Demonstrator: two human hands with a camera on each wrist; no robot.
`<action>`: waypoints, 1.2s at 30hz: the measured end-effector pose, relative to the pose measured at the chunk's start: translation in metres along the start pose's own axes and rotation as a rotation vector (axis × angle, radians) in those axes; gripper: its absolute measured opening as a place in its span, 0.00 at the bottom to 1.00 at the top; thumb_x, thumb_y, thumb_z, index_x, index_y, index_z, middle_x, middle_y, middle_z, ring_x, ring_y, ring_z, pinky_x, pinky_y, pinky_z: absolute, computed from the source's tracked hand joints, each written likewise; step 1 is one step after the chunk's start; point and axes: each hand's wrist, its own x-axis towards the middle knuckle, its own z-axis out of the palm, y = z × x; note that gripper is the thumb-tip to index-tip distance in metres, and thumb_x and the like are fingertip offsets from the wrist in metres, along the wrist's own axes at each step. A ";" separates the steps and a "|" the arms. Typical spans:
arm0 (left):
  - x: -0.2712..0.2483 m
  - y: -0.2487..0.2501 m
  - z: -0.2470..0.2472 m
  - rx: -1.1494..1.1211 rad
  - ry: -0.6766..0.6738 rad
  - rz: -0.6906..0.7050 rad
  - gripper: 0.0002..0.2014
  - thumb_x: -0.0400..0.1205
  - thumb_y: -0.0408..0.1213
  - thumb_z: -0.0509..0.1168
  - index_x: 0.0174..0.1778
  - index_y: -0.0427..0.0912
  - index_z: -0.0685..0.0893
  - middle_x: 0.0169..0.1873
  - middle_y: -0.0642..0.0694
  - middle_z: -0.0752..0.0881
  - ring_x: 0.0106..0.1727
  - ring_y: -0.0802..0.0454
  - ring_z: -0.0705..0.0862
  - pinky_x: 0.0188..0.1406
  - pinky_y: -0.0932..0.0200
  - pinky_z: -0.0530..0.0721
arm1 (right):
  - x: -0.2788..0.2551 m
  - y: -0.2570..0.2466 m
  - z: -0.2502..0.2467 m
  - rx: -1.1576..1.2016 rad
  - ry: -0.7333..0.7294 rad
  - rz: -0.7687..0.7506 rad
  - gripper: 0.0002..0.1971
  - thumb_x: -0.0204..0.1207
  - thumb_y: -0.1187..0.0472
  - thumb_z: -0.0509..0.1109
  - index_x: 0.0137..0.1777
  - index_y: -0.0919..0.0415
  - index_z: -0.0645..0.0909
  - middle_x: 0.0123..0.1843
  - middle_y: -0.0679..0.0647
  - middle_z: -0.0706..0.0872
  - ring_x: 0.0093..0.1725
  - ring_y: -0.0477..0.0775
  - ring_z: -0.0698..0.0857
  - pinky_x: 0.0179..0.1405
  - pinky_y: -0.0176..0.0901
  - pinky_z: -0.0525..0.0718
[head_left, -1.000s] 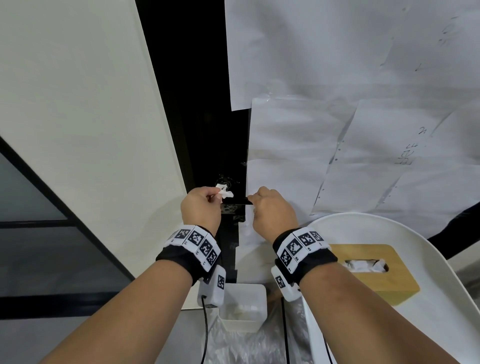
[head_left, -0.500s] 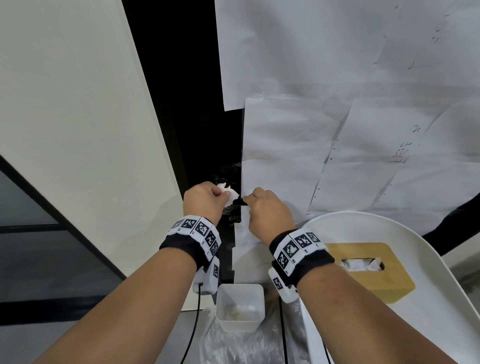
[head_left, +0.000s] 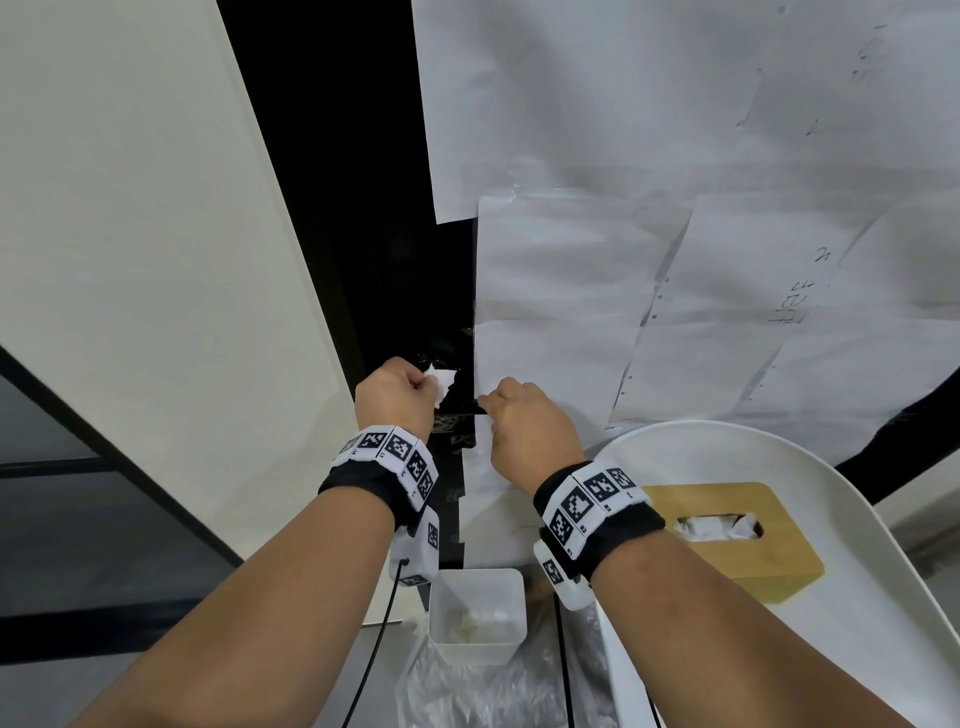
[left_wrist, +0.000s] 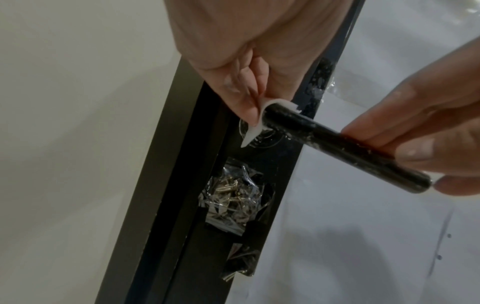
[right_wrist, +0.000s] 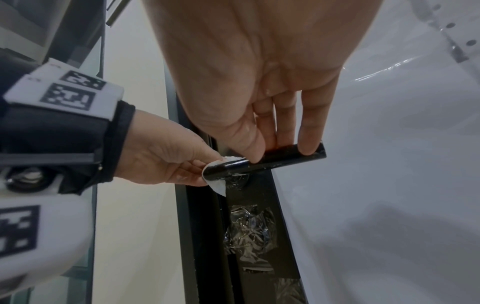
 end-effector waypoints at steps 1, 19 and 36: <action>0.000 -0.001 0.000 -0.007 0.005 -0.003 0.07 0.78 0.41 0.69 0.39 0.42 0.84 0.30 0.47 0.86 0.31 0.51 0.82 0.22 0.67 0.70 | 0.000 0.000 0.000 0.004 -0.001 -0.001 0.20 0.67 0.73 0.60 0.56 0.59 0.82 0.50 0.54 0.79 0.48 0.55 0.76 0.34 0.45 0.76; -0.003 0.001 0.003 -0.031 -0.010 0.004 0.08 0.75 0.45 0.72 0.43 0.46 0.87 0.34 0.50 0.88 0.35 0.54 0.84 0.29 0.66 0.72 | 0.000 -0.001 -0.001 0.021 0.001 -0.003 0.18 0.68 0.72 0.61 0.56 0.60 0.82 0.50 0.55 0.79 0.49 0.57 0.76 0.37 0.50 0.82; 0.003 0.004 0.003 0.107 0.008 -0.007 0.15 0.80 0.48 0.66 0.34 0.40 0.85 0.26 0.46 0.82 0.25 0.53 0.77 0.22 0.64 0.68 | -0.002 0.000 -0.005 0.022 -0.038 -0.021 0.21 0.67 0.72 0.61 0.61 0.60 0.80 0.53 0.55 0.79 0.52 0.57 0.76 0.40 0.49 0.82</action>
